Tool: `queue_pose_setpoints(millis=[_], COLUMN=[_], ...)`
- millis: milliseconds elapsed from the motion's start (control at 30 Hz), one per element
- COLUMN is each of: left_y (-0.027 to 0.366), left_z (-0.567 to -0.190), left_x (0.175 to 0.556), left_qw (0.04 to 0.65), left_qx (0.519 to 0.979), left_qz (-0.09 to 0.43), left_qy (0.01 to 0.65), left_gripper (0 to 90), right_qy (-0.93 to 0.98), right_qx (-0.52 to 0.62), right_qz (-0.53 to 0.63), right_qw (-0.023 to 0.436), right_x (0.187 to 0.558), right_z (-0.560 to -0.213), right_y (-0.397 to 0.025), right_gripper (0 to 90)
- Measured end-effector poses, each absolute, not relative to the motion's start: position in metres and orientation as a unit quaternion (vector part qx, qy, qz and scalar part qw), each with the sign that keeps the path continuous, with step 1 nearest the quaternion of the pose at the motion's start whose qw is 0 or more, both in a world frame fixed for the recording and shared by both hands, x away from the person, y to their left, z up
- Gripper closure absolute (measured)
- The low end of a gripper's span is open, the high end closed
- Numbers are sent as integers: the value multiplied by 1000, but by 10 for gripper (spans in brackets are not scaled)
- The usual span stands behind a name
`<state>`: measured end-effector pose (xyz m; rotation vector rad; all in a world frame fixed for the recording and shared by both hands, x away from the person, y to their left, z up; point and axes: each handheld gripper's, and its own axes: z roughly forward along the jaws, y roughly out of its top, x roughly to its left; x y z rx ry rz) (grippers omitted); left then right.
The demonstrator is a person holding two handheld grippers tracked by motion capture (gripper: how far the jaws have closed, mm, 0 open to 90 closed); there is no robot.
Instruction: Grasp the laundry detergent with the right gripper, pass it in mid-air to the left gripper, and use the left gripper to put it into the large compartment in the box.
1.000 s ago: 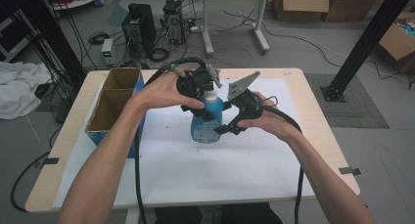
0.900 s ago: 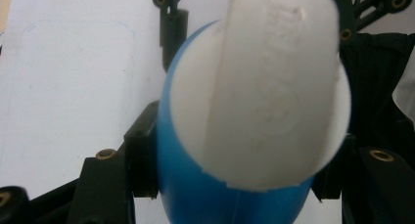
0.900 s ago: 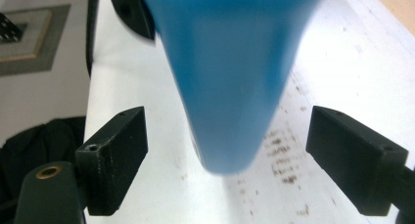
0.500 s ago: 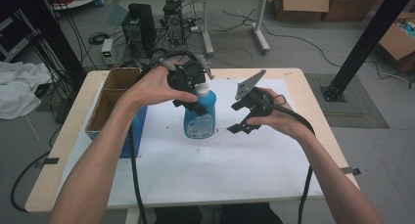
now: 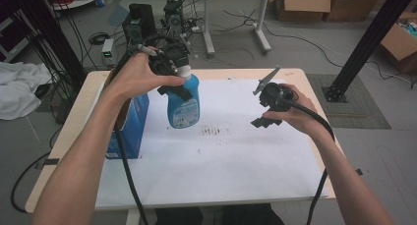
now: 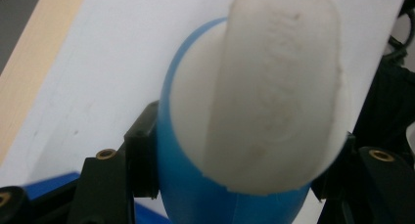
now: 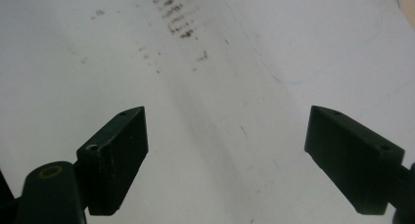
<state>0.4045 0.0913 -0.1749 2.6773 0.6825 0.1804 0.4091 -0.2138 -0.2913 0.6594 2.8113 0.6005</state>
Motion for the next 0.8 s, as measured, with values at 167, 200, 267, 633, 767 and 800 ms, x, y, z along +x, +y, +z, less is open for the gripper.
queue_pose_setpoints(millis=[167, 200, 267, 633, 767, 800], left_y=[102, 109, 112, 154, 171, 174], left_z=[-165, -160, -157, -135, -126, -125], left_x=[408, 409, 410, 411, 409, 409], left_qw=[168, 163, 161, 156, 153, 151], left_qx=[939, 934, 931, 873, 845, 842], left_qz=[65, 68, 69, 101, 111, 114], left_qy=[292, 310, 322, 450, 500, 505], left_gripper=[378, 378, 378, 378, 378, 378], right_qy=[947, 947, 946, 942, 943, 943], right_qx=[248, 254, 257, 272, 275, 276], right_qz=[180, 171, 169, 167, 158, 156], right_qw=[98, 101, 101, 101, 104, 104], right_x=[413, 414, 414, 416, 416, 416], right_z=[-296, -297, -298, -298, -300, -300], right_y=[-223, -227, -229, -240, -241, -241], right_gripper=[163, 165, 165, 167, 168, 169])
